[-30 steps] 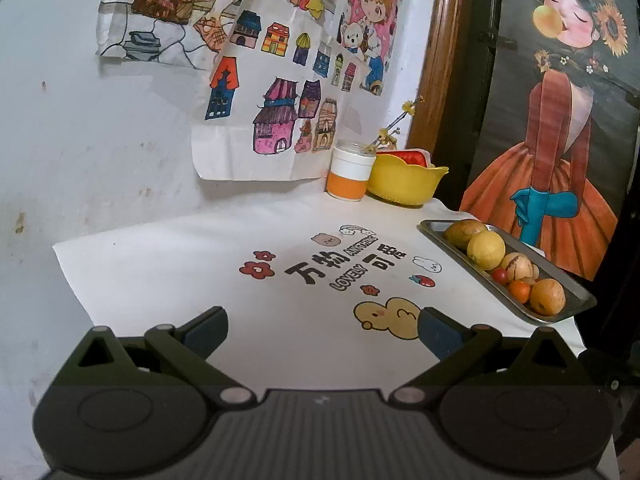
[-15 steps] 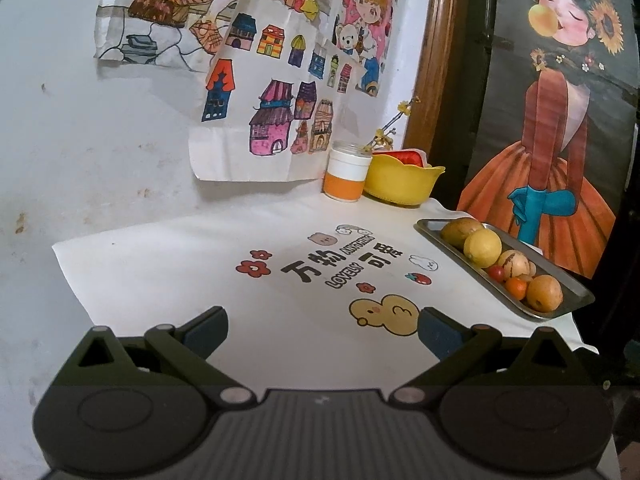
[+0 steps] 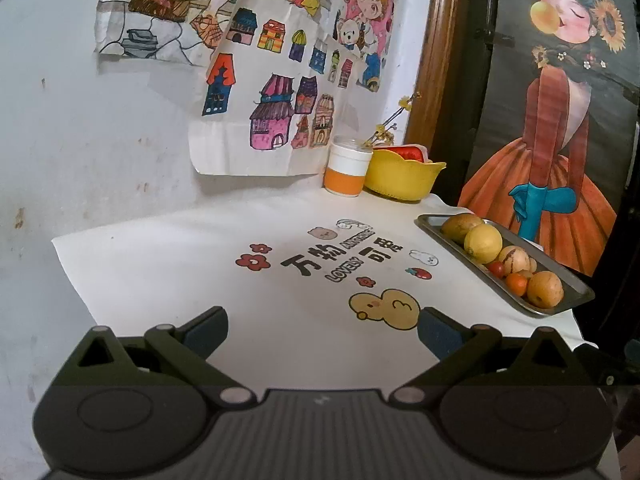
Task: Organize fruits
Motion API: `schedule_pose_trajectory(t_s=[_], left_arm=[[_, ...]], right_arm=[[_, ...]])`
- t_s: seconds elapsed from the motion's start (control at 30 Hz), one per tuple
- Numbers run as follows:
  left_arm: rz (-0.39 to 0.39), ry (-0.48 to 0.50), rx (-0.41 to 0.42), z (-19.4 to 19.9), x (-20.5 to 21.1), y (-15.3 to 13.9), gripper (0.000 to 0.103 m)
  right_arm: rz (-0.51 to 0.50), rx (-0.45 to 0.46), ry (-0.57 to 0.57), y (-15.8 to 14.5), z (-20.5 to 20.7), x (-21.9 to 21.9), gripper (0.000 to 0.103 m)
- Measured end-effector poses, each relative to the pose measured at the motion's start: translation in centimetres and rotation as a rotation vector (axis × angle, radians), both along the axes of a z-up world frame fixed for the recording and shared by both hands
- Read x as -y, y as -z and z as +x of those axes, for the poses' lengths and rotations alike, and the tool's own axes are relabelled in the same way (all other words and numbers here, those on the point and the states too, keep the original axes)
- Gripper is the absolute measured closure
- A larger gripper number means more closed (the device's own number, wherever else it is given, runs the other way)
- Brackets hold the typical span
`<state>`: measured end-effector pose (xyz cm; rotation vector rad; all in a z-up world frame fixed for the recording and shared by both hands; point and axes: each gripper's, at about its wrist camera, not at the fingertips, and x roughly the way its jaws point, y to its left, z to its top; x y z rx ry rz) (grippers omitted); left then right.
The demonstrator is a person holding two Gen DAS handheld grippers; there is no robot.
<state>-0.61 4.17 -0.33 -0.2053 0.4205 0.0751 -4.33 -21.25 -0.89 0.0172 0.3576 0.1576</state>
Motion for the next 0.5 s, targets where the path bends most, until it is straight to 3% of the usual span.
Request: schedule_pose_trajectory(t_s=[0.5], left_arm=[[0.0,0.002,-0.001,-0.06,0.08,0.02,0.0]], right_arm=[[0.001,-0.005,-0.001,0.05,0.0,0.03,0.001]])
